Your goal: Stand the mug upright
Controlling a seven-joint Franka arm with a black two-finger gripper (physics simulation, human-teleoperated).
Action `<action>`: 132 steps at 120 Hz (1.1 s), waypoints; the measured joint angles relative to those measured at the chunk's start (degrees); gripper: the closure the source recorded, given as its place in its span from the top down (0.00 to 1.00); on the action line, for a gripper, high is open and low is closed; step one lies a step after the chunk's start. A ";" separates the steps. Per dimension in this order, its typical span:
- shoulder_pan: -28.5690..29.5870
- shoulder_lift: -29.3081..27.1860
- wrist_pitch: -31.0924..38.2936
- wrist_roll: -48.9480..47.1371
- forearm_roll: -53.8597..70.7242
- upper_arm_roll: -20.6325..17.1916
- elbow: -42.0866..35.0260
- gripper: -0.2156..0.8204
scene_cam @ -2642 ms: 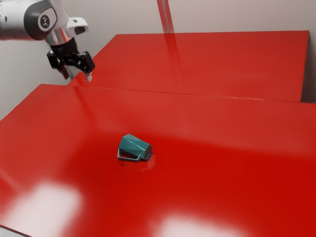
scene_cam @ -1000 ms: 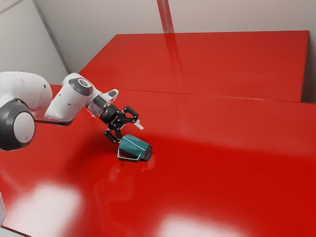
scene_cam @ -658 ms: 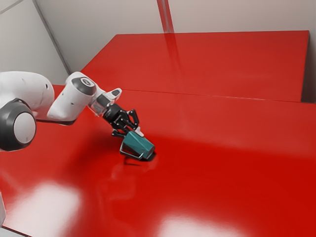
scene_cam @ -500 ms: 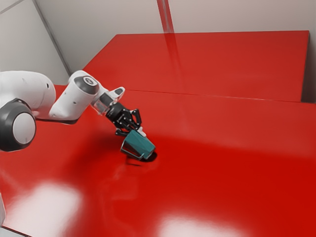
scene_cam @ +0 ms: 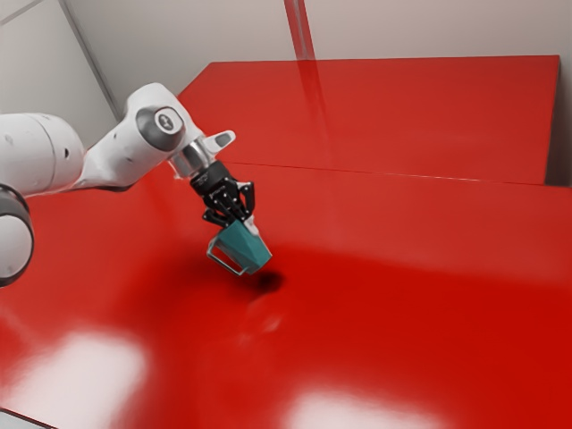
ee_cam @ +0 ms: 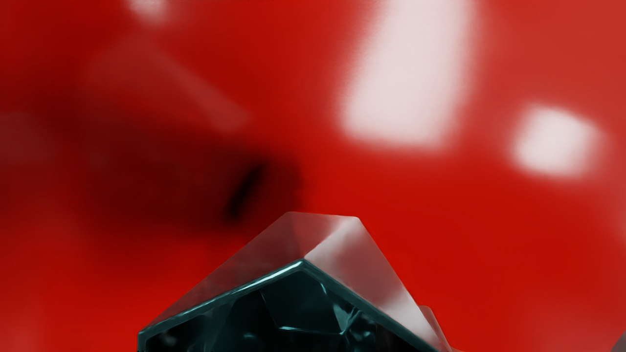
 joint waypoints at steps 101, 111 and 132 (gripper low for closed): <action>-2.72 -8.15 22.38 -5.47 32.44 -4.17 -16.33 0.03; -2.72 -7.45 23.10 -5.73 32.47 -4.17 -16.33 0.03; -2.72 -7.46 23.64 -5.95 32.30 -4.17 -16.19 0.25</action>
